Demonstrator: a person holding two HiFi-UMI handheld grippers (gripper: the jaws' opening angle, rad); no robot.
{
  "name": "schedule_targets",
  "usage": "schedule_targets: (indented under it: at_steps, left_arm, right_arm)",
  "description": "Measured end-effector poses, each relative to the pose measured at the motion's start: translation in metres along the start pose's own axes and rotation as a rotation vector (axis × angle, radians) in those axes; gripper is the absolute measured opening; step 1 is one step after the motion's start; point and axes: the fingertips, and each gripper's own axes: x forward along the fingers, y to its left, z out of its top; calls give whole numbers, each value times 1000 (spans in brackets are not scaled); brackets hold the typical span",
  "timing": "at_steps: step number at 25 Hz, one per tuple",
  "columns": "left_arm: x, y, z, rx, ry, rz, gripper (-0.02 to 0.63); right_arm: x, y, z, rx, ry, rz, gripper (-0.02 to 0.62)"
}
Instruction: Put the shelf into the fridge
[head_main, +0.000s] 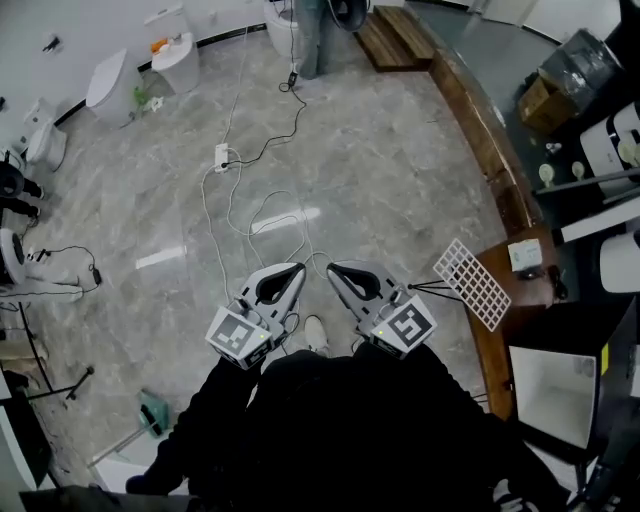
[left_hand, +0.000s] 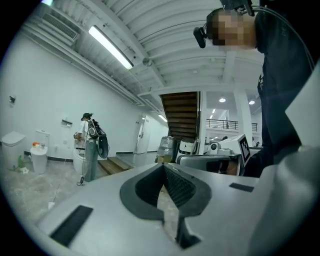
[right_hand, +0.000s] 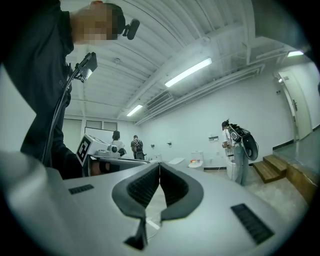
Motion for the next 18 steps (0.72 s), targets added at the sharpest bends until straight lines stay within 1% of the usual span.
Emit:
schedule_targets:
  at_steps: [4,8,11,14,18]
  left_arm:
    - [29,-26,-7,-11,22,-99,6]
    - [63,-58,-10,11,51,-184,6]
    - [84,-87,-9,-2,60,-252,6]
    - [101,-119,-4,-9,61,-304,6]
    - [128,-172,-12,-1,85,-369,6]
  right_arm:
    - [-32,-21,-4,16,14,-103,8]
    - [-73,-38,-3,27,-18,-170,8]
    - [-105,-48,0,42,-25,-231,8]
    - [-140,-54,7,65,-46,-277,8]
    - [-202,-64,9,65,-63,-336,8]
